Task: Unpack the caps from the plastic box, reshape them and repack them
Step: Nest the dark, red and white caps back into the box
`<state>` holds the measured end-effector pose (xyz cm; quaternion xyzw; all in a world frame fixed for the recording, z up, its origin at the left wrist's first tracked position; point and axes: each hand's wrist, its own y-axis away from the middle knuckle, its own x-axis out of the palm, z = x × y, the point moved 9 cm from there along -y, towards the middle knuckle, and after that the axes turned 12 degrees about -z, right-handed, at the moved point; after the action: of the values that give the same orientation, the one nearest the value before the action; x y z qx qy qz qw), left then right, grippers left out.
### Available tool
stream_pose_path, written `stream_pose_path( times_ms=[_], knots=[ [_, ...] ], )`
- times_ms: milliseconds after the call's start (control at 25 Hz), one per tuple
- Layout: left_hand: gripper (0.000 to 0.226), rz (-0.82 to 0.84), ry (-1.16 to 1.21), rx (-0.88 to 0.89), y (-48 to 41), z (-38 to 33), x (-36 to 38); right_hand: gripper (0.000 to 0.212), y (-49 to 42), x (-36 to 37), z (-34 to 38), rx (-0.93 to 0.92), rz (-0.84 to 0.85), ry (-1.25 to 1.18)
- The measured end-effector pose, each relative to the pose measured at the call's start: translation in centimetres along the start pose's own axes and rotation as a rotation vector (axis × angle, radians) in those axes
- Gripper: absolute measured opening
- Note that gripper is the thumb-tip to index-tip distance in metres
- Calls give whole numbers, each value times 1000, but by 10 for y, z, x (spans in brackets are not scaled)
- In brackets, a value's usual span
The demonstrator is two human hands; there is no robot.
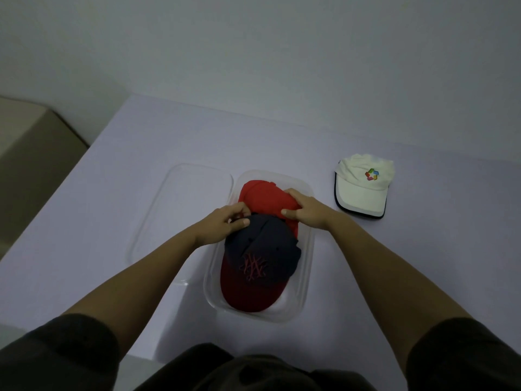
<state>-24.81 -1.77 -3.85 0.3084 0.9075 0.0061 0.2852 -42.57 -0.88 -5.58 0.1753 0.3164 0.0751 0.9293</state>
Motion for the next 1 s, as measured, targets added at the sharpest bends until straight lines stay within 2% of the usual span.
stream_pose_path(
  times_ms=[120,200,280,320,440,480,640,760,840,1000],
  knots=[
    [27,-21,49,-86,3,3,0,51,-1,-3,-1,-64,-81,116],
    [43,-16,-140,-117,2,2,1,44,0,-9,0,-99,-155,87],
    [51,14,-367,-74,2,-6,3,34,0,-13,3,-111,-196,24],
    [48,49,-330,-61,3,-10,6,30,0,-14,4,-112,-203,0],
    [26,183,152,-115,17,-17,15,26,3,-17,7,-127,-226,3],
    [22,203,224,-126,21,-18,14,26,4,-18,6,-131,-235,7],
    [23,113,162,-92,17,-16,10,27,1,-13,3,-110,-139,-14],
    [18,-13,88,-39,9,-17,8,10,-2,1,1,-35,4,-84],
    [14,-46,71,-15,8,-17,11,12,1,6,-1,5,70,-92],
    [11,-103,25,8,8,-17,13,25,11,10,-15,114,107,129]
  ],
)
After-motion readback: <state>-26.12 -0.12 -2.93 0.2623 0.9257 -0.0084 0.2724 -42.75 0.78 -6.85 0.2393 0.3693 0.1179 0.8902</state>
